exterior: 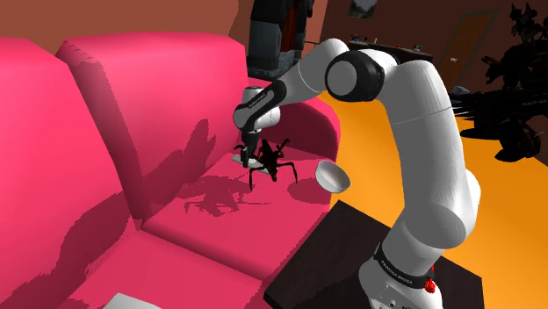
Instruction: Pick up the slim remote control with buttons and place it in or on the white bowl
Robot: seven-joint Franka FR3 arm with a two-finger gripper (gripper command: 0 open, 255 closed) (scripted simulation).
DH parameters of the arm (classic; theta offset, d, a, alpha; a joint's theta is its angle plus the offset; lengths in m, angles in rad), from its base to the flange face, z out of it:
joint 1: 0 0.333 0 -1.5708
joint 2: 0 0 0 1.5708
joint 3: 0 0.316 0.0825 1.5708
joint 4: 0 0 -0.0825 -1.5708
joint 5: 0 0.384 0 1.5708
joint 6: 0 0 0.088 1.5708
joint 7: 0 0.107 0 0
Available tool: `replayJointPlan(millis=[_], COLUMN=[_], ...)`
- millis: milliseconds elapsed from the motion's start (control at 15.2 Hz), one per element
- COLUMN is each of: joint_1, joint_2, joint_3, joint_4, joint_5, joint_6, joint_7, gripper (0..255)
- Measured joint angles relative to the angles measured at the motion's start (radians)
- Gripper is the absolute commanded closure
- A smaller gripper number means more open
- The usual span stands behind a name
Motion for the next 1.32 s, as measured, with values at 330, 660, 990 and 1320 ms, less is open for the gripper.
replayJointPlan(millis=[330, 660, 990, 1320], joint_1=[0.002, 0.003, 0.003, -0.037], joint_2=[-0.041, -0.089, -0.124, -0.226], joint_3=[-0.002, -0.005, -0.006, -0.023], joint_4=[0.006, 0.003, 0.011, -0.139], joint_5=[-0.003, -0.006, -0.008, -0.006], joint_6=[-0.047, -0.092, -0.135, -0.088], joint_7=[0.003, 0.003, 0.004, -0.057], gripper=[255, 255, 255, 255])
